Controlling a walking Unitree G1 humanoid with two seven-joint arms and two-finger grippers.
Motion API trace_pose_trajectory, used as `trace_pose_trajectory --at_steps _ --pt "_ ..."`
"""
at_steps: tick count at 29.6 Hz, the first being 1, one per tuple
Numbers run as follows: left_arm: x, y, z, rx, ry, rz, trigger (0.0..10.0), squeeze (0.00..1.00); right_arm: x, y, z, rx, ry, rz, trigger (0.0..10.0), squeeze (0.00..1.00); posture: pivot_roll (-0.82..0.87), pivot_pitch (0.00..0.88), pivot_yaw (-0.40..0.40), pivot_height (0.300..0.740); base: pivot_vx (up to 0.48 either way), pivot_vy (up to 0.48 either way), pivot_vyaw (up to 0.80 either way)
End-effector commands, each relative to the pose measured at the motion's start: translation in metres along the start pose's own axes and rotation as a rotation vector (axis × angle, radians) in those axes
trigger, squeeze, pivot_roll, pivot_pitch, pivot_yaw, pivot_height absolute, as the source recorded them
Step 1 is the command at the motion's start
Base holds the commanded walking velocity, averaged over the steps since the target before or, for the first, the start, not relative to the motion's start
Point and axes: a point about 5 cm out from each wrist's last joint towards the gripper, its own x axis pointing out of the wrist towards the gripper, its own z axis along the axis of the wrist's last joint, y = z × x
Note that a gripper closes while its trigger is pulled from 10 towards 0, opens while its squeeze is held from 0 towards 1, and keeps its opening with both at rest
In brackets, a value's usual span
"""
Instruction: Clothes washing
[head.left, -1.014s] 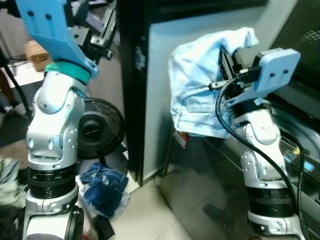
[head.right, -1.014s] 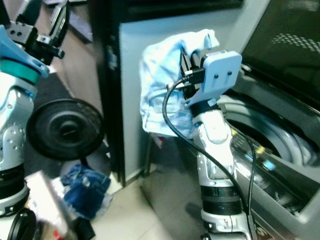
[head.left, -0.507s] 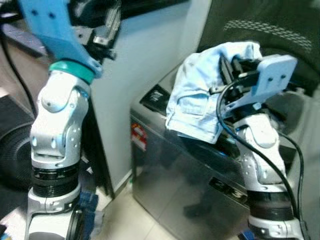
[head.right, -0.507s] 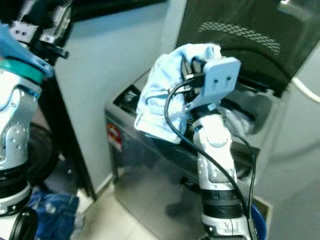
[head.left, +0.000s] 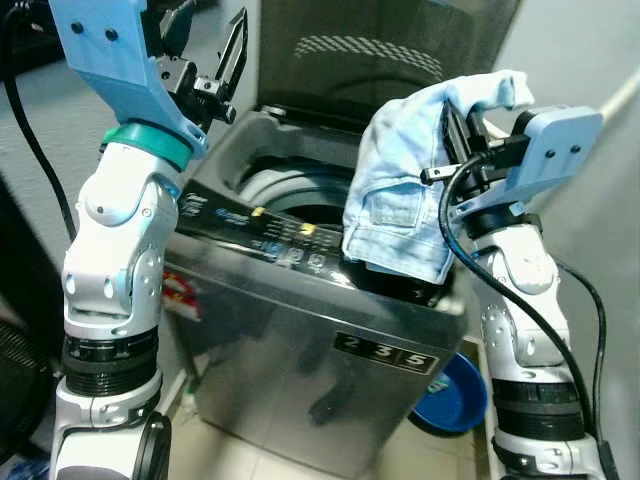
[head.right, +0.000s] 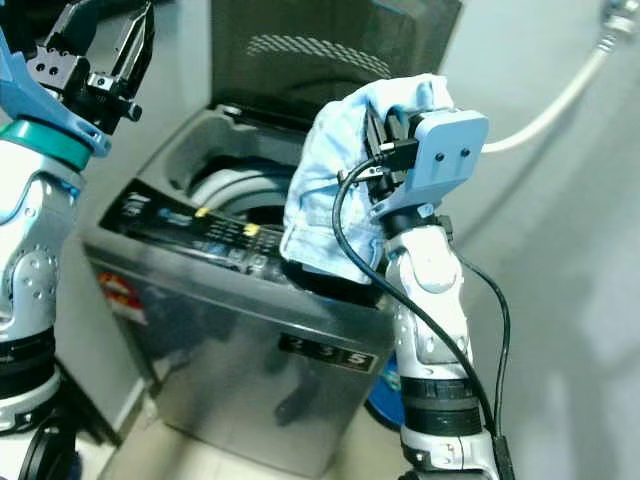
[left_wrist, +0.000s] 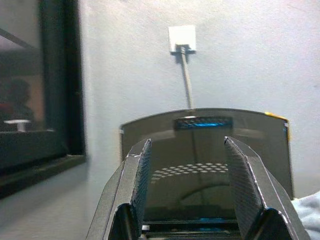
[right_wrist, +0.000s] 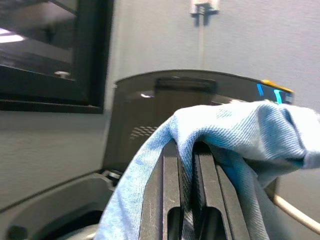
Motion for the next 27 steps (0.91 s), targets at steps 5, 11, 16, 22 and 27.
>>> trace_pose_trajectory --at_steps 5,11,16,22,27 --pt "-0.0007 -0.0027 -0.0028 -0.003 -0.013 0.014 10.0 0.00 0.0035 0.0016 0.0056 -0.010 -0.035 0.012 10.0 0.00 0.08 0.000 -0.001 0.740 0.096 0.000 -0.58" --pt "-0.0013 -0.0039 -0.0041 -0.002 -0.012 0.019 10.0 0.00 0.0032 0.0061 0.0047 -0.014 -0.036 0.036 10.0 0.00 0.08 0.000 -0.003 0.740 0.475 0.000 0.00" --pt "-0.0011 -0.0046 -0.0037 -0.002 -0.017 0.018 10.0 0.00 0.0034 0.0059 0.0041 -0.015 -0.035 0.039 10.0 0.00 0.08 0.000 -0.004 0.740 0.472 0.000 0.00" --pt "-0.0009 -0.0049 -0.0042 -0.001 -0.013 0.019 10.0 0.00 0.0026 0.0051 0.0030 -0.020 -0.031 0.036 10.0 0.00 0.07 0.000 -0.003 0.740 0.463 0.000 0.00" --pt "-0.0009 -0.0068 -0.0046 -0.014 -0.011 0.002 10.0 0.00 0.0015 0.0037 0.0029 -0.024 -0.030 0.031 10.0 0.00 0.07 0.000 0.001 0.740 0.089 0.000 0.00"
